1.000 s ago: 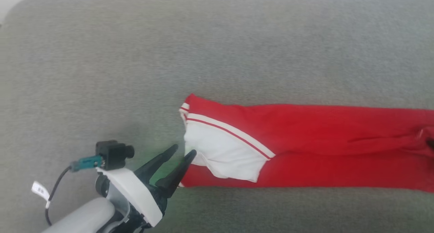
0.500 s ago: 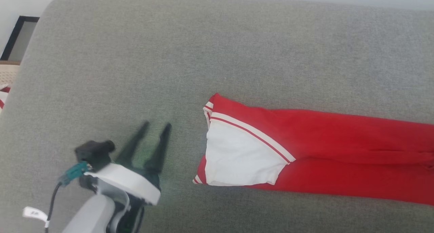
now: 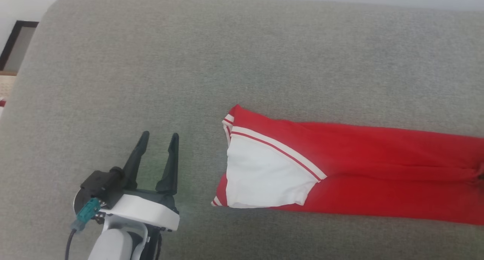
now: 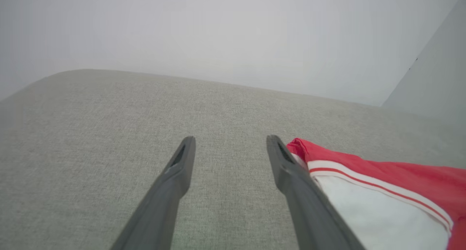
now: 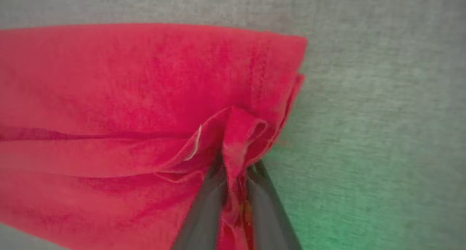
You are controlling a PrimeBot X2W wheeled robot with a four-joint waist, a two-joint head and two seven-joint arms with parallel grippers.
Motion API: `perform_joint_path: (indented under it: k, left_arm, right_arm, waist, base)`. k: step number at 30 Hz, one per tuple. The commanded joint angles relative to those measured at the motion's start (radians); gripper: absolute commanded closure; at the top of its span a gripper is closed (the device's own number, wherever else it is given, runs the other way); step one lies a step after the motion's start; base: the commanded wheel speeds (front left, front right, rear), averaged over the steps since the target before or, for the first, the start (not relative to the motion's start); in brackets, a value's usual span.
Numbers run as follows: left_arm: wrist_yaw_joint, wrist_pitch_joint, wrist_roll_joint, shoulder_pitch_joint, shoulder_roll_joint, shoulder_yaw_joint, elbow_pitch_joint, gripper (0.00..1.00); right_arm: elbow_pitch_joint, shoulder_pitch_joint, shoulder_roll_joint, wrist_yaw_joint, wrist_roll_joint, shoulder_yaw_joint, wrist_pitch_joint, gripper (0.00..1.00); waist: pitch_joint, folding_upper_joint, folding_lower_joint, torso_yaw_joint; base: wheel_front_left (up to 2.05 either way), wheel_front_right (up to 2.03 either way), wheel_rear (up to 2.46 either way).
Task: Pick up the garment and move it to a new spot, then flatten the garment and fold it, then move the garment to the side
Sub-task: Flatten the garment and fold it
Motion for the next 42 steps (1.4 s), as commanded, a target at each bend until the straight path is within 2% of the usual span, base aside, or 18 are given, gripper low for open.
perform_joint_path:
  k: [1,7,12,20,24,29,35,36,42]
  left_arm:
    - [-0.009,-0.004,0.033,0.015,-0.002,0.015,-0.002,0.00]
    - [-0.017,-0.004,0.115,0.038,-0.025,0.076,-0.034,0.00]
    - [-0.018,-0.004,0.170,0.046,-0.033,0.106,-0.086,0.00]
    - [-0.019,-0.005,0.192,0.029,-0.047,0.097,-0.109,0.00]
    - [-0.019,-0.005,0.188,0.023,-0.048,0.099,-0.101,0.00]
    - [-0.019,-0.004,0.183,0.048,-0.053,0.099,-0.087,0.00]
    - [-0.019,-0.005,0.177,0.073,-0.056,0.098,-0.081,0.00]
    - [-0.019,-0.005,0.177,0.073,-0.056,0.098,-0.081,0.00]
    - [-0.019,-0.005,0.161,0.077,-0.062,0.099,-0.094,0.00]
  right_arm:
    - [0.008,0.041,0.100,0.005,-0.007,0.053,0.031,1.00]
    - [0.047,-0.018,0.072,0.001,-0.016,-0.044,-0.038,1.00]
    - [0.124,-0.052,0.021,-0.001,-0.028,-0.132,-0.115,1.00]
    - [0.359,-0.134,-0.033,0.003,-0.066,-0.248,-0.253,1.00]
    - [0.388,-0.153,-0.028,0.003,-0.067,-0.247,-0.257,1.00]
    - [0.263,-0.095,-0.019,0.003,-0.080,-0.185,-0.226,1.00]
    - [-0.032,-0.017,-0.013,0.004,-0.111,-0.094,-0.193,1.00]
    - [-0.032,-0.017,-0.013,0.004,-0.111,-0.094,-0.193,1.00]
    - [-0.314,0.024,0.029,0.004,-0.190,-0.031,-0.129,1.00]
  waist:
    - [-0.001,-0.0001,0.0000,-0.011]
    - [-0.002,-0.0001,0.0000,-0.065]
    - [0.007,-0.0001,0.0000,-0.112]
    - [0.019,-0.0001,0.0000,-0.152]
    - [0.011,-0.0001,0.0000,-0.154]
    - [-0.021,-0.0001,0.0000,-0.142]
    - [-0.051,-0.0001,0.0000,-0.120]
    - [-0.051,-0.0001,0.0000,-0.120]
    - [-0.057,-0.0001,0.0000,-0.084]
  base:
    - [0.00,0.00,0.00]
    - [0.00,0.00,0.00]
    - [0.00,0.00,0.00]
    - [0.00,0.00,0.00]
    - [0.00,0.00,0.00]
    - [0.00,0.00,0.00]
    - [0.00,0.00,0.00]
    - [0.00,0.00,0.00]
    - [0.00,0.00,0.00]
